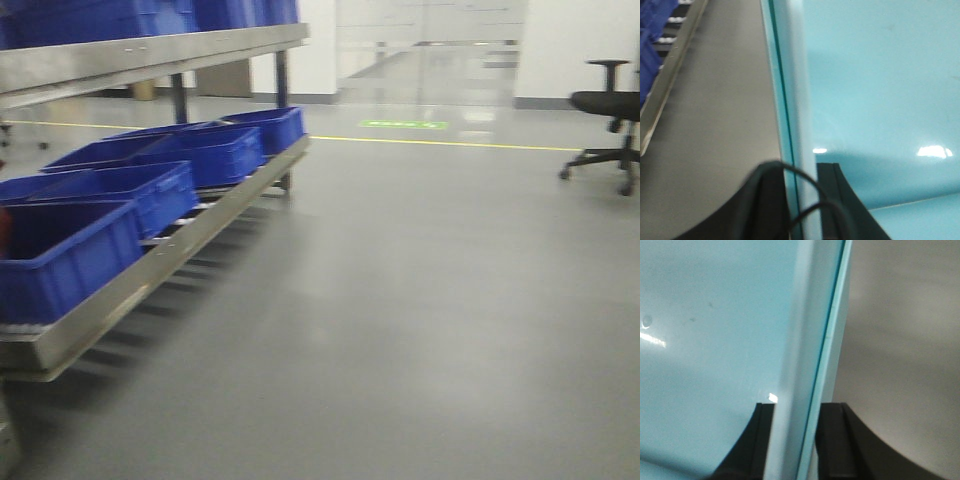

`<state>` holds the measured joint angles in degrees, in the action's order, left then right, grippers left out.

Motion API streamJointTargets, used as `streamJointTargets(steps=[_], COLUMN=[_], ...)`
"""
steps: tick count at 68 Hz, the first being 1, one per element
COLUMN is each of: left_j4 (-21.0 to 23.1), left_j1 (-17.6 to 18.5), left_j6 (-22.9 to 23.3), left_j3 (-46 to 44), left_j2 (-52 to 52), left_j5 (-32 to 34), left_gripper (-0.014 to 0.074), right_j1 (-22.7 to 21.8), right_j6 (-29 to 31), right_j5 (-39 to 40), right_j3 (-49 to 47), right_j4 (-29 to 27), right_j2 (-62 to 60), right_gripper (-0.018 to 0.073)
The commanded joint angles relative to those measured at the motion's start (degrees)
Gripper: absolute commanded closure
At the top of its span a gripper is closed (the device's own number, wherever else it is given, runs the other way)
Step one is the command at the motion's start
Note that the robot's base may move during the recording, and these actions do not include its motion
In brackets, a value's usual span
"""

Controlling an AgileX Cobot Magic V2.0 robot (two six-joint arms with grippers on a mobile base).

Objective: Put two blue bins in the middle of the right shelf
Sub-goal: 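Drive across the floor carrying the light-blue bin in both grippers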

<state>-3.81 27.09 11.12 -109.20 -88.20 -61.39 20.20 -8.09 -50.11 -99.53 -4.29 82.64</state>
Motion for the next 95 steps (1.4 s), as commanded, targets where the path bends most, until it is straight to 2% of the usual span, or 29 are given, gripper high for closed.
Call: streamJointTargets(steps=[1,95], left_j4=[3.37,3.16], left_j1=[0.92,0.92], left_j6=[-0.6,-0.6], left_j3=[-0.93,-0.93], left_j2=[0.98,0.98], left_j5=[2.86,2.86], left_gripper=[0.0707,0.0707], right_j1=[0.03,0.03], right_j6=[0.03,0.03], right_j5=[7.14,7.14], right_j3=[-1.36,-1.36], right_j4=[-0.53,-0.53], right_j2=[-0.95,-0.95], right_gripper=[0.0713,0.0713])
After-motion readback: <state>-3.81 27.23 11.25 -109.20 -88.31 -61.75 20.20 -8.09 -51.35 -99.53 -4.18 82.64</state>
